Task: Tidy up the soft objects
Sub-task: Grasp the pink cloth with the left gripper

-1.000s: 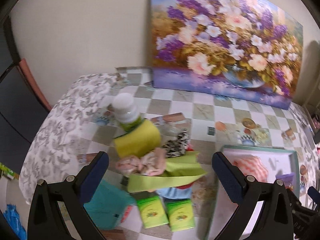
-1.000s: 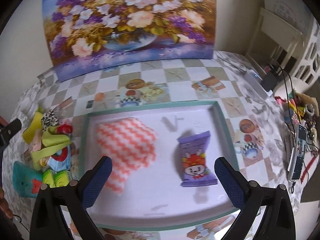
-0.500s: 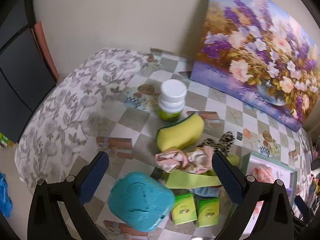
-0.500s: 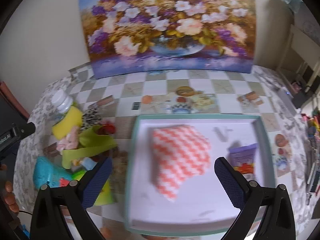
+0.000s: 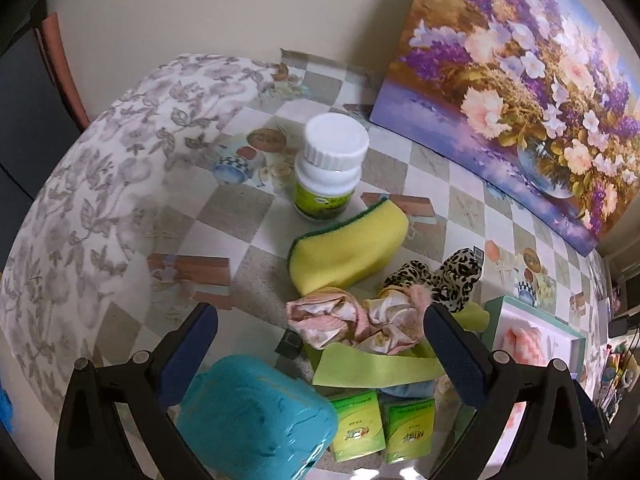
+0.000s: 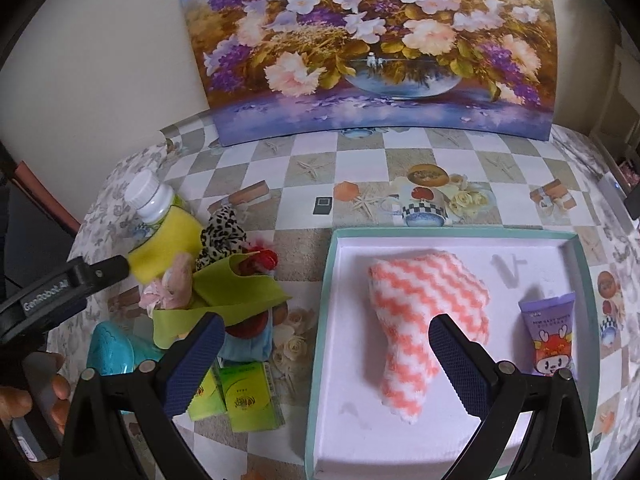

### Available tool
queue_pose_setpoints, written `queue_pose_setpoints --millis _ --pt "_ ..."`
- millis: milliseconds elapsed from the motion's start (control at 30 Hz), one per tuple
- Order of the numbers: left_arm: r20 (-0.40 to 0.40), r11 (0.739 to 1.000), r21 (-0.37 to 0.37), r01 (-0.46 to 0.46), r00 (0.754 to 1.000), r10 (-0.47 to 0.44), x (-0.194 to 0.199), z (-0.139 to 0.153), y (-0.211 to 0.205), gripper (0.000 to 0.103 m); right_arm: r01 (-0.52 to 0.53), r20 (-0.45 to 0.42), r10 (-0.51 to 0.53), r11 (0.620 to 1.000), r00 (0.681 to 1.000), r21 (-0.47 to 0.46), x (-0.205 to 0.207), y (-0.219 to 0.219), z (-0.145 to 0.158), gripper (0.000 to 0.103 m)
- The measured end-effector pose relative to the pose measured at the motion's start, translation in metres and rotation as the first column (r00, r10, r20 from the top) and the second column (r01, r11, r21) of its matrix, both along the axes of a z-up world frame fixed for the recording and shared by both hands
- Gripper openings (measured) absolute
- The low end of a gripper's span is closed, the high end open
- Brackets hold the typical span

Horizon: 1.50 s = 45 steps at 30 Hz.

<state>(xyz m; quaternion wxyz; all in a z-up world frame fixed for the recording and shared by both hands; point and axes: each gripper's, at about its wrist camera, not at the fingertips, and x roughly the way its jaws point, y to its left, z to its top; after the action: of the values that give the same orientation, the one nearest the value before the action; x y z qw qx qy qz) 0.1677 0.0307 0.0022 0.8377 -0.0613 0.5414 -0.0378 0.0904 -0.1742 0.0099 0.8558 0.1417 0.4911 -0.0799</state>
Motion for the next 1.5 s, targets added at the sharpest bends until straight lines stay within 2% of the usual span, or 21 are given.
queue_pose_setpoints --millis 267,400,567,633,767,933,1033,1133,1500 --pt "-0.036 0.998 0.011 0.064 0.997 -0.063 0.013 -0.016 -0.023 0.102 0.008 -0.062 -0.008 1.0 0.998 0.001 0.018 -0.002 -0.014 0.1" --pt "-0.048 0.996 0.02 0.084 0.995 -0.083 0.017 -0.023 -0.032 0.102 0.011 -0.073 -0.009 1.0 0.997 0.028 0.024 -0.007 -0.017 0.099" --pt "-0.07 0.993 0.05 0.102 0.993 -0.099 0.021 -0.034 -0.041 0.099 0.013 -0.084 -0.012 1.0 0.996 0.018 0.031 -0.009 -0.019 0.099" --pt "-0.078 0.993 0.05 0.11 0.991 -0.106 0.022 -0.037 -0.043 0.088 0.014 -0.093 -0.013 1.0 0.996 0.013 0.032 -0.009 -0.021 0.099" --pt "-0.096 0.993 0.037 0.113 0.989 -0.109 0.023 -0.045 -0.044 0.078 0.012 -0.107 -0.011 1.0 0.994 0.006 0.032 -0.009 -0.024 0.099" --pt "-0.109 0.994 -0.011 0.112 0.988 -0.113 0.024 -0.049 -0.042 0.042 0.004 -0.097 -0.003 1.0 0.995 0.012 0.031 -0.007 -0.021 0.099" --pt "-0.112 0.994 -0.041 0.105 0.988 -0.109 0.024 -0.051 -0.039 0.026 -0.005 -0.094 0.007 1.0 0.996 0.022 0.031 -0.005 -0.021 0.099" --pt "-0.105 0.994 -0.057 0.094 0.989 -0.099 0.024 -0.05 -0.035 0.016 -0.01 -0.096 0.013 0.999 0.995 0.034 0.032 -0.003 -0.023 0.099" --pt "-0.096 0.99 -0.129 0.059 0.993 -0.071 0.021 -0.047 -0.021 0.009 -0.029 -0.088 0.035 0.998 0.995 0.058 0.032 0.004 -0.023 0.099"
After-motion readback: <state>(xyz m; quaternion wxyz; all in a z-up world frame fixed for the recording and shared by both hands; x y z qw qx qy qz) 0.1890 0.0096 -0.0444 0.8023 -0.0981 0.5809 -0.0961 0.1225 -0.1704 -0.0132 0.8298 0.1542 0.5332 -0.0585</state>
